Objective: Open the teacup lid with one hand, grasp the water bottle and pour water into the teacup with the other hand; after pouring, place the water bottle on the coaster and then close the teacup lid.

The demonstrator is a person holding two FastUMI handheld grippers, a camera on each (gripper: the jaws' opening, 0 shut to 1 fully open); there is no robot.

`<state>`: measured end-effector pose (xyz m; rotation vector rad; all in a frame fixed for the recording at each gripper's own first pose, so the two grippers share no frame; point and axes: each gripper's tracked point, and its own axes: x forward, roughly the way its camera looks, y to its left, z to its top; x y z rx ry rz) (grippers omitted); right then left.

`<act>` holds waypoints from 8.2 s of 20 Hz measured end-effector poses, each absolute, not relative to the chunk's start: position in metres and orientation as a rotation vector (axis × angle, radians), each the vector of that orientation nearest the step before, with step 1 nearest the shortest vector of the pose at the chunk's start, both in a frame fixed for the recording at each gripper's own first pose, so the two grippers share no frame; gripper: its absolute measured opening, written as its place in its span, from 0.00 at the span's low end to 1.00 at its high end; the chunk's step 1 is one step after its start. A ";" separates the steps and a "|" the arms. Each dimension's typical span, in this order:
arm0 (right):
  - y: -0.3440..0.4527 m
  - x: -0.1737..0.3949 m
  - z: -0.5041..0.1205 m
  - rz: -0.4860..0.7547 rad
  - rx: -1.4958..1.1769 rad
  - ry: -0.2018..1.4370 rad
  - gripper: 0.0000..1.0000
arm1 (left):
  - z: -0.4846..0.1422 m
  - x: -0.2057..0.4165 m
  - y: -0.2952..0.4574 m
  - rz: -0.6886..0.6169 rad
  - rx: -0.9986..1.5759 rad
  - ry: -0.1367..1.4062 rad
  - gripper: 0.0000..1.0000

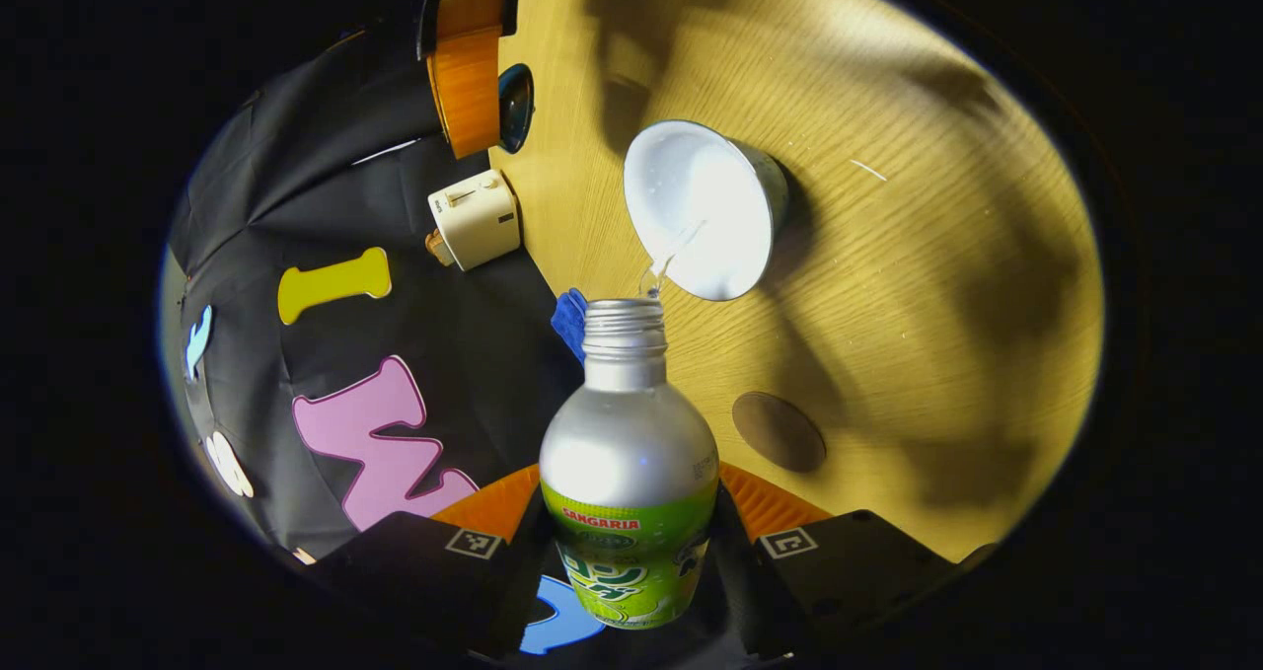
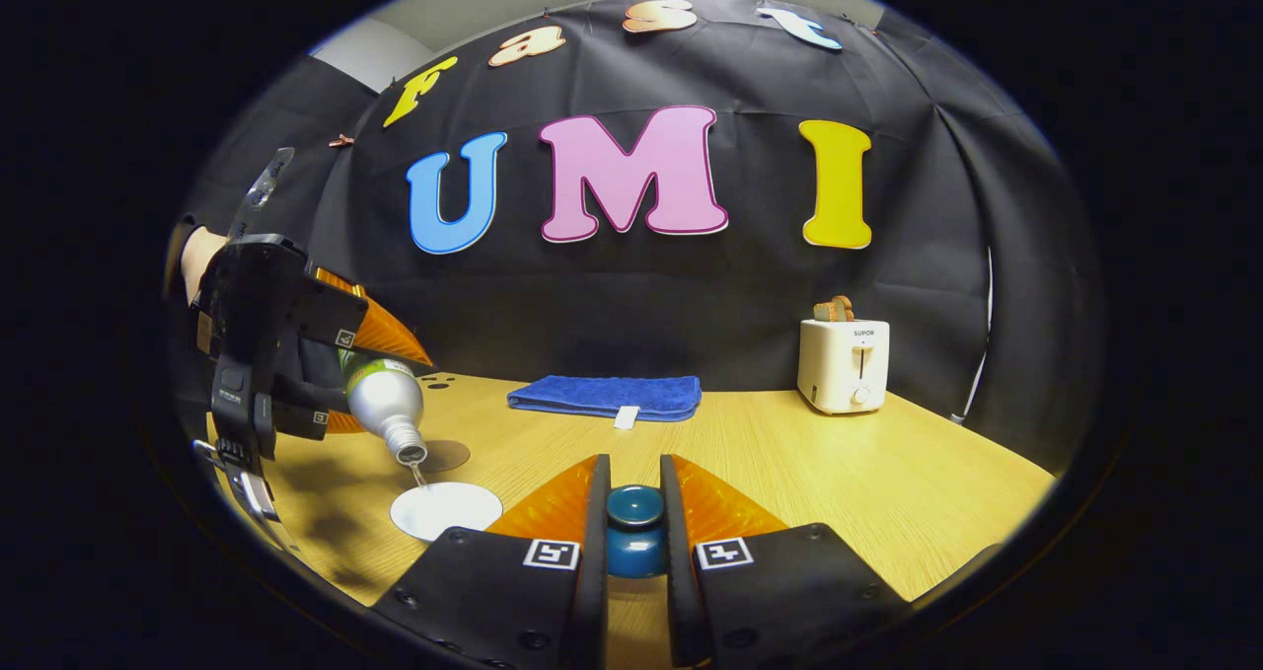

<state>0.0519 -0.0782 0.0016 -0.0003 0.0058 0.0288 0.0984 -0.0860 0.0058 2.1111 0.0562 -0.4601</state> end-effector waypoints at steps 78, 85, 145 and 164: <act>-0.078 0.050 0.001 0.042 -0.001 0.009 0.28 | 0.042 0.141 -0.014 -0.199 0.007 -0.107 0.79; -0.078 0.050 0.001 0.042 -0.002 0.009 0.28 | 0.013 0.180 -0.020 -0.211 -0.039 -0.051 0.80; 0.056 0.073 -0.035 0.277 -0.046 0.222 0.30 | -0.008 0.053 0.012 -0.134 0.003 -0.023 0.97; 0.012 0.051 -0.001 0.129 0.000 0.006 0.99 | -0.008 0.046 -0.001 -0.113 0.002 -0.021 0.97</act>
